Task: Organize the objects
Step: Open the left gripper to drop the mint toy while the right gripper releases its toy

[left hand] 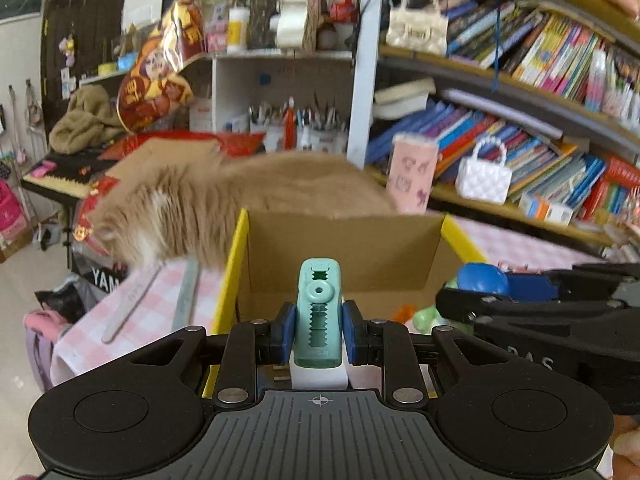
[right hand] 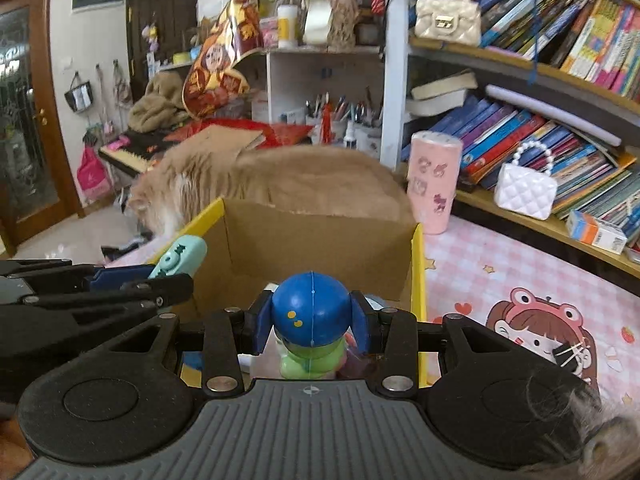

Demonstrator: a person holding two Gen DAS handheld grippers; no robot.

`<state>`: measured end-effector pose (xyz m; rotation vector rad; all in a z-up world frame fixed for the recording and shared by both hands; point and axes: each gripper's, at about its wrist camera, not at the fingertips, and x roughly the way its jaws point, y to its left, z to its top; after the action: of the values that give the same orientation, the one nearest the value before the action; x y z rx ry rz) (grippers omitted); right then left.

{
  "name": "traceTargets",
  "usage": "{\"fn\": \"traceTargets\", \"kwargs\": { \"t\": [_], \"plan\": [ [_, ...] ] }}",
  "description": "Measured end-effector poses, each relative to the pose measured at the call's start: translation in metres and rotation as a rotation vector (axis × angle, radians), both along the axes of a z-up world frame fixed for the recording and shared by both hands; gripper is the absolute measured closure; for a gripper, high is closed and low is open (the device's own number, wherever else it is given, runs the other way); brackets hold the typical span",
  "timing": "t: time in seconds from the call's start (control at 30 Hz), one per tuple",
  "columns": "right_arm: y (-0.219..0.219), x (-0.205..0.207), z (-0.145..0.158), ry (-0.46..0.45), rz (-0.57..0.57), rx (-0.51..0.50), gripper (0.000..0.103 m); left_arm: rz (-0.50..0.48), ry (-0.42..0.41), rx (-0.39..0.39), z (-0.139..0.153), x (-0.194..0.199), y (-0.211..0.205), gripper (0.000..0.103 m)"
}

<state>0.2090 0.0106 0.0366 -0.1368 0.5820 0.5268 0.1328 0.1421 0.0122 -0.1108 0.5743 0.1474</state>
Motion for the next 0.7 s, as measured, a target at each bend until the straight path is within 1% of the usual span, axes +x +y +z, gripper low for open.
{"fn": "traceTargets", "kwargs": {
  "t": [0.1,0.17,0.27,0.4,0.57,0.67,0.7],
  "plan": [
    [0.002,0.011,-0.011,0.035,0.014,-0.007,0.066,0.004,0.038,0.007,-0.008,0.006,-0.001,0.080],
    [0.001,0.015,-0.012,0.038,0.034,0.007,0.066,0.010,0.066,0.006,-0.014,0.010,-0.001,0.080],
    [-0.001,0.023,-0.014,0.072,0.047,0.032,0.066,0.018,0.096,0.007,-0.020,0.013,0.000,0.080],
    [-0.002,0.030,-0.018,0.111,0.025,0.054,0.066,0.021,0.111,0.009,-0.024,0.015,0.000,0.078],
    [-0.004,0.030,-0.018,0.121,0.024,0.065,0.066,0.026,0.109,0.005,-0.022,0.011,0.001,0.073],
    [-0.004,0.028,-0.018,0.119,0.022,0.063,0.062,0.030,0.096,-0.005,-0.018,0.006,0.002,0.071],
    [-0.003,0.028,-0.018,0.126,0.020,0.069,0.056,0.029,0.091,-0.005,-0.017,0.004,0.002,0.071]
  ]
}}
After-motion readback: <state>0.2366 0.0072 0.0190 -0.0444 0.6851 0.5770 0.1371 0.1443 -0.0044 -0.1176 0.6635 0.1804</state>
